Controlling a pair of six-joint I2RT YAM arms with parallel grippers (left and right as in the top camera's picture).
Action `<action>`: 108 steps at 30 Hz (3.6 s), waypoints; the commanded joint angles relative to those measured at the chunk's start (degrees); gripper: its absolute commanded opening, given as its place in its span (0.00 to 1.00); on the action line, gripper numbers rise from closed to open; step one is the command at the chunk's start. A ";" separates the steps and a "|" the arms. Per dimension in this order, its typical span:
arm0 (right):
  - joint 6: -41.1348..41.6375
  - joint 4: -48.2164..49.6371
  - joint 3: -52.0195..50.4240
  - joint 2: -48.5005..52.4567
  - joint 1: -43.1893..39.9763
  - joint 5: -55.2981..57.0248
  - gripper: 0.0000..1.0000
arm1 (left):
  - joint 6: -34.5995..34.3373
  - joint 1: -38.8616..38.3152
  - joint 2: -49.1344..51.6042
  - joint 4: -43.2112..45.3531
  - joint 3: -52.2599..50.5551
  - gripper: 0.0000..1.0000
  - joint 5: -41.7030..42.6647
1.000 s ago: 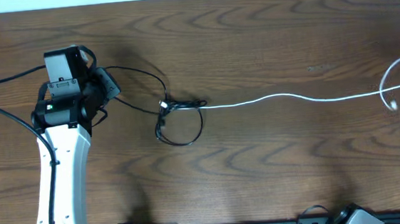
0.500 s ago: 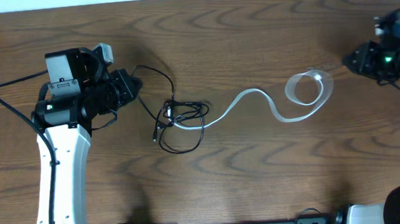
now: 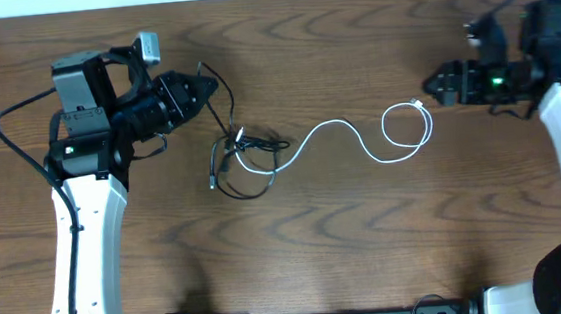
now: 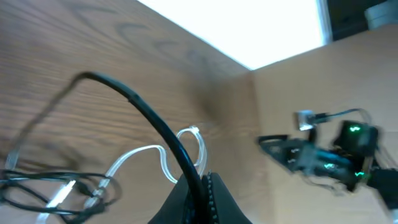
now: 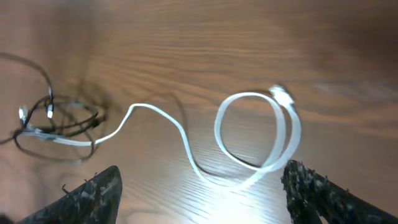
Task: Untangle cables
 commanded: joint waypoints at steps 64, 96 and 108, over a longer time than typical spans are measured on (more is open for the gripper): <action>-7.80 -15.04 0.37 18.29 25.59 10.34 0.01 | -20.57 0.20 -0.57 10.93 1.57 0.07 -24.28; -3.30 -18.78 2.10 -4.92 17.31 2.58 0.01 | 15.65 -9.11 0.20 -19.74 1.57 0.45 -43.67; 7.72 -16.90 0.50 -4.42 18.64 25.88 0.01 | 18.40 -14.71 0.57 -25.97 1.57 0.47 -43.69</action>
